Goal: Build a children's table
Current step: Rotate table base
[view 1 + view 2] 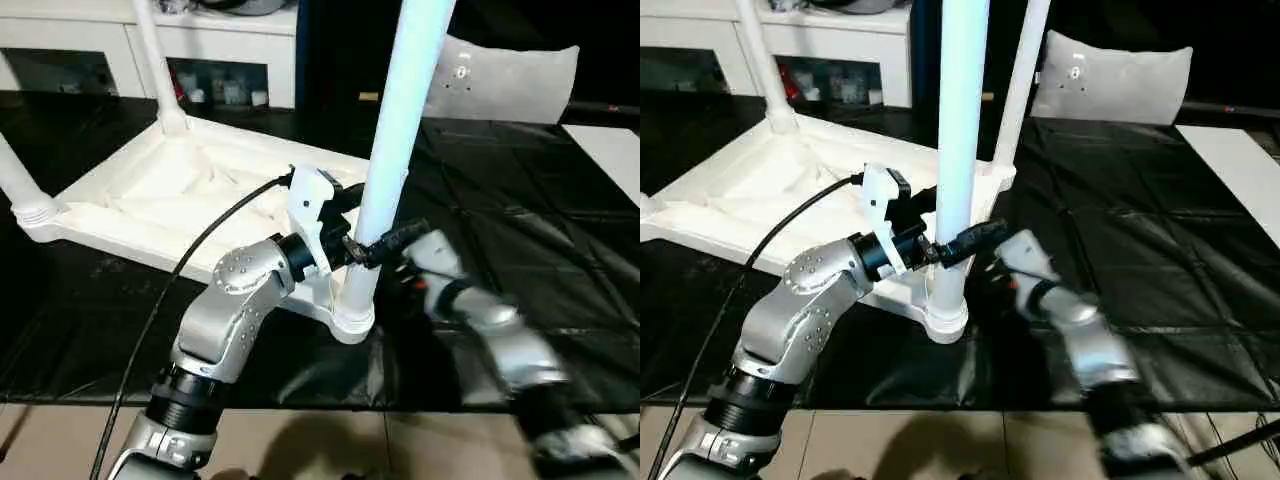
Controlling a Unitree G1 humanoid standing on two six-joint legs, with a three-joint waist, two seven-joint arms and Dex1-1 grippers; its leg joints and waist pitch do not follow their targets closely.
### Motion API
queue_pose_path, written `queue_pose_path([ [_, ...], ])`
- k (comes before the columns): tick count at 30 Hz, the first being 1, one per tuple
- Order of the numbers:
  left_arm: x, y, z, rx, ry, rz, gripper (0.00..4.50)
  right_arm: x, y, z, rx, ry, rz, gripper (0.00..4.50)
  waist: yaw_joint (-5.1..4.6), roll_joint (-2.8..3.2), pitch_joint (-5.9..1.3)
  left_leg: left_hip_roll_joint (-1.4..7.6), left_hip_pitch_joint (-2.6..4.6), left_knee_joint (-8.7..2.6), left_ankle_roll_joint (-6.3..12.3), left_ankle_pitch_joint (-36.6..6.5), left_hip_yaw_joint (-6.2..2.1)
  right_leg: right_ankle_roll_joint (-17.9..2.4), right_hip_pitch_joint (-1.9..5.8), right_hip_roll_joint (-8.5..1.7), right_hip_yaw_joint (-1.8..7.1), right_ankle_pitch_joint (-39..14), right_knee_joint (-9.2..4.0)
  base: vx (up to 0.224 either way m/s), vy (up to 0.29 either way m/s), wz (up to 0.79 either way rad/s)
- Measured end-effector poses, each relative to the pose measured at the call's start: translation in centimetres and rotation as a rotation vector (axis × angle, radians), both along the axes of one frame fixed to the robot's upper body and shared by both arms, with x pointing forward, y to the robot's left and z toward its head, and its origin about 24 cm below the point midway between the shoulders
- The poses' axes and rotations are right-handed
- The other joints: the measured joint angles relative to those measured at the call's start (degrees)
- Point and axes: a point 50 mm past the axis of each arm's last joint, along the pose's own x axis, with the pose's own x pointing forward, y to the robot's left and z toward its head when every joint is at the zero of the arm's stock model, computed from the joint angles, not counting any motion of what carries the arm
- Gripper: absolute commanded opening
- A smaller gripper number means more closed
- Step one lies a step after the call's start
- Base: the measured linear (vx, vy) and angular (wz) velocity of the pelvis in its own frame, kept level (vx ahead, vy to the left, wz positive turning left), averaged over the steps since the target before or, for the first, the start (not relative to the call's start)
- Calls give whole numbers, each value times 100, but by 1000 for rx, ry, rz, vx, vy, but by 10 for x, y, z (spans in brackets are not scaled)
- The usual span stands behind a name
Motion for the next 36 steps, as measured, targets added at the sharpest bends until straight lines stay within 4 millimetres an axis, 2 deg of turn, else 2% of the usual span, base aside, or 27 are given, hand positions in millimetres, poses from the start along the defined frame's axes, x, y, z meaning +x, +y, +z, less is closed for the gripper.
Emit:
queue_pose_path([
  [7, -16, 20, -15, 84, 3, -43, 443, -18, -19, 20, -151, 54, 24, 450, 42, 5, 0, 2, -6, -10, 0, 0, 0, 3, -10, 1, -5, -5, -3, 0, 0, 0],
  [14, -19, 45, -23, 171, 13, -38, 443, -20, -7, 24, -95, 49, 26, 450, 57, 5, 1, 2, 4, -10, -2, 7, 0, 2, -2, 0, -6, -4, -4, 0, 0, 0],
  [17, -15, 64, -29, 241, 38, -52, 443, -18, 5, 27, -31, -10, 63, 450, 59, 12, -1, 3, 5, -10, -3, 8, -1, 2, -10, 0, -8, -4, -3, 0, 0, 0],
  [20, -5, 94, -38, 327, 104, -63, 443, -18, -1, 27, -87, -39, 96, 450, 113, 15, -1, 2, 3, -10, -6, 9, -1, 0, -24, 0, -7, -2, -3, 0, 0, 0],
  [22, -2, 105, -42, 356, 133, -70, 443, -18, -2, 28, -74, -46, 96, 450, 151, 14, -1, 2, 0, -10, -2, 6, -1, -2, -24, -1, -8, -1, -4, 0, 0, 0],
  [26, 2, 105, -46, 443, 131, -150, 405, -19, 0, 29, 1, -56, 110, 450, 171, 15, -1, -1, 0, -10, 2, 3, 1, -28, -23, -7, -8, 15, -3, 0, 0, 0],
  [31, 14, 105, -53, 634, 78, -229, 358, -26, -11, 23, 126, -49, 112, 450, 162, 29, -1, 0, 3, -10, 0, 5, 0, -12, -13, -7, -8, 6, -4, 0, 0, 0],
  [36, 24, 99, -59, 754, 15, -294, 323, -39, -23, 17, 126, -1, 197, 450, 169, 58, 7, -1, 2, -10, 0, 5, -1, -1, -4, -8, -10, 0, -7, 0, 0, 0],
])
